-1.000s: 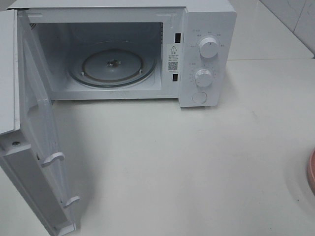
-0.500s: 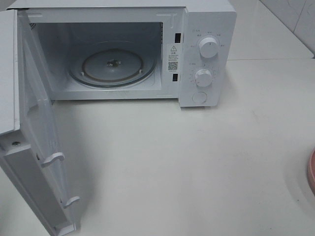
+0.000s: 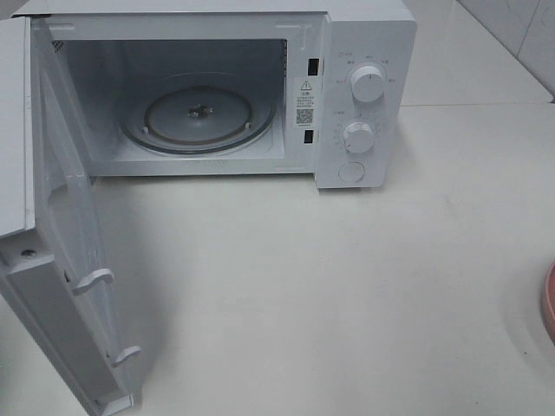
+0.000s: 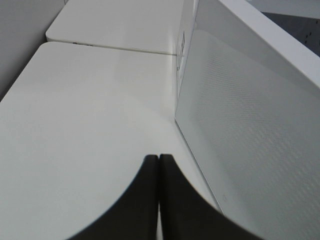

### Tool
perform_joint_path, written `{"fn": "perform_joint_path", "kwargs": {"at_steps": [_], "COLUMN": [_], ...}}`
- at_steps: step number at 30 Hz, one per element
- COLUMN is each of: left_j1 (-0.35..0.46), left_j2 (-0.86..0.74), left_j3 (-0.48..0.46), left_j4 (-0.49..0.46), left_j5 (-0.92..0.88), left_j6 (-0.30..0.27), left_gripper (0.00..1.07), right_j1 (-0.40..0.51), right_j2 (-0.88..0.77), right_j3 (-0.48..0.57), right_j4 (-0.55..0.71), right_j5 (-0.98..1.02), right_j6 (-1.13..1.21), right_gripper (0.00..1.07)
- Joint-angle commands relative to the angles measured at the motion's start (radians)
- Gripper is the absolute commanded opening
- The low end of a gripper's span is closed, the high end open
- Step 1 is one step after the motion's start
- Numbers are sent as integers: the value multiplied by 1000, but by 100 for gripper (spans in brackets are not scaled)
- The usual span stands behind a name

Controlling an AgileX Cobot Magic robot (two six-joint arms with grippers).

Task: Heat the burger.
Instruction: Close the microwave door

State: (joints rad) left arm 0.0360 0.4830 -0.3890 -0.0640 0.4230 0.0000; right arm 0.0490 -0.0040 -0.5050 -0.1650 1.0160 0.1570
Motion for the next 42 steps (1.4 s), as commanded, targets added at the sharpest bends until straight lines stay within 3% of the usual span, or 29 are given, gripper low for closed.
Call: {"fn": "perform_joint_path", "kwargs": {"at_steps": [1, 14, 19, 22, 23, 24, 26, 31, 42], "left_j1": [3, 3, 3, 3, 3, 3, 3, 3, 3], "left_j2": [44, 248, 334, 395, 435, 435, 498, 599, 832], "left_j3": [46, 231, 239, 239, 239, 239, 239, 239, 236], "left_j4": [-2, 32, 64, 126, 177, 177, 266, 381, 515], "left_j5": [-167, -715, -812, -858, -897, -897, -967, -1096, -1389], "left_j6": [0, 0, -51, -100, -141, -141, -194, -227, -295], "left_gripper": [0, 0, 0, 0, 0, 0, 0, 0, 0], "right_j1": [-4, -4, -4, -4, -4, -4, -4, -4, -4], "right_j2": [-26, -26, -26, -26, -26, -26, -26, -26, -26], "right_j3": [2, 2, 2, 2, 2, 2, 2, 2, 2], "right_j4": [0, 0, 0, 0, 0, 0, 0, 0, 0], "right_j5": [-10, -10, -10, -10, -10, -10, -10, -10, -10], "right_j6": [-11, -11, -11, -11, -11, -11, -11, -11, -11], "right_gripper": [76, 76, 76, 76, 76, 76, 76, 76, 76]}}
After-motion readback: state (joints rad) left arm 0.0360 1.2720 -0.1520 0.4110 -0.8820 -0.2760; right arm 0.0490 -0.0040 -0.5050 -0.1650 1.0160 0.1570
